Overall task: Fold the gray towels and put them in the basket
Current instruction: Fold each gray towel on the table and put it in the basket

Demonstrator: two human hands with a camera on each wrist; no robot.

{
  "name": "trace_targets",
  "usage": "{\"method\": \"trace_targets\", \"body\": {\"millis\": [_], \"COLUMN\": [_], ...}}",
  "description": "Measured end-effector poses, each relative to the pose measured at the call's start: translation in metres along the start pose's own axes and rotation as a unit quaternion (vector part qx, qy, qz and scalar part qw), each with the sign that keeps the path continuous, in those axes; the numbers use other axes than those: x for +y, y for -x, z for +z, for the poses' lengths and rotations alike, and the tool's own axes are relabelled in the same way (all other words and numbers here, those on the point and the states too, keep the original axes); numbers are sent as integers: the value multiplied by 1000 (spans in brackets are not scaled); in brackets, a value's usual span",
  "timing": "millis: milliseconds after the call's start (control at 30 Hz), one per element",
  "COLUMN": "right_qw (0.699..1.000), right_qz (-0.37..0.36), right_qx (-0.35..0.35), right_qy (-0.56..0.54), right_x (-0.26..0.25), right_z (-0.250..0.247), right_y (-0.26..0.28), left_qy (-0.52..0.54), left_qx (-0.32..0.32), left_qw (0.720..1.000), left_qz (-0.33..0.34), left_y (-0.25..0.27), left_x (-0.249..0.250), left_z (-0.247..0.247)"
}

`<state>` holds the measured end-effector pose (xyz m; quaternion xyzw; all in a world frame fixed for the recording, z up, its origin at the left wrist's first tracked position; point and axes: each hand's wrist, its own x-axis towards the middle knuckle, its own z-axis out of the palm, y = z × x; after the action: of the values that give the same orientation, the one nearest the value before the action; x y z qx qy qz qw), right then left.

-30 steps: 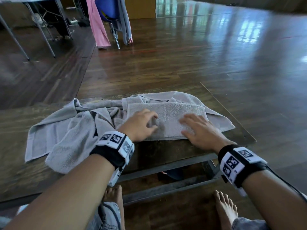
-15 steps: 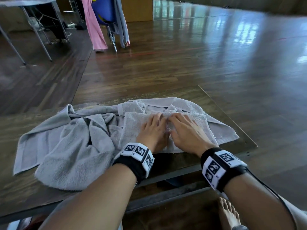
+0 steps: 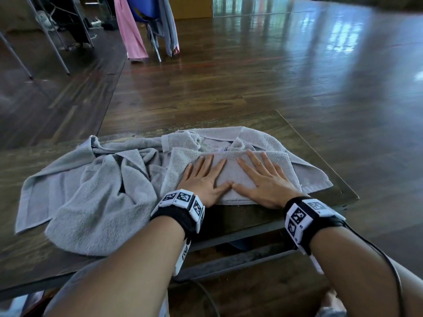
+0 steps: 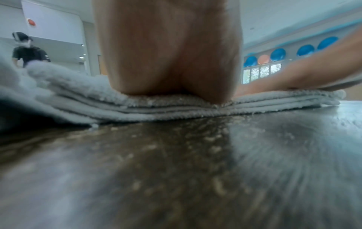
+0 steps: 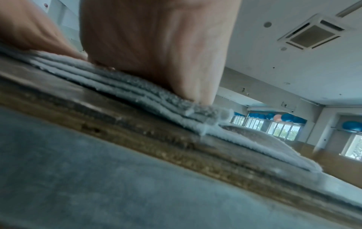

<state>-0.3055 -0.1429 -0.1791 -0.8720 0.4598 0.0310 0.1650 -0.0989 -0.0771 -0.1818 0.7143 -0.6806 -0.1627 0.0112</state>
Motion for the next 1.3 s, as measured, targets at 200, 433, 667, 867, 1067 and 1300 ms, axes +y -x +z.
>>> {"method": "trace_targets", "body": {"millis": [200, 433, 667, 867, 1067, 1300], "right_qw": [998, 991, 991, 998, 997, 997], "right_qz": [50, 114, 131, 29, -34, -37], "right_qx": [15, 12, -20, 38, -39, -40], "right_qy": [-29, -65, -16, 32, 49, 55], "right_x": [3, 8, 4, -34, -82, -83], "right_z": [-3, -8, -14, -20, 8, 9], "right_y": [7, 19, 22, 14, 8, 8], "left_qy": [-21, -10, 29, 71, 99, 164], "left_qx": [-28, -38, -73, 125, 133, 127], "left_qw": [999, 997, 987, 976, 967, 960], "left_qz": [-37, -66, -137, -163, -192, -190], "left_y": [7, 19, 40, 37, 38, 33], "left_x": [-14, -32, -59, -59, -64, -60], "left_z": [-8, -15, -36, -56, -54, -58]}}
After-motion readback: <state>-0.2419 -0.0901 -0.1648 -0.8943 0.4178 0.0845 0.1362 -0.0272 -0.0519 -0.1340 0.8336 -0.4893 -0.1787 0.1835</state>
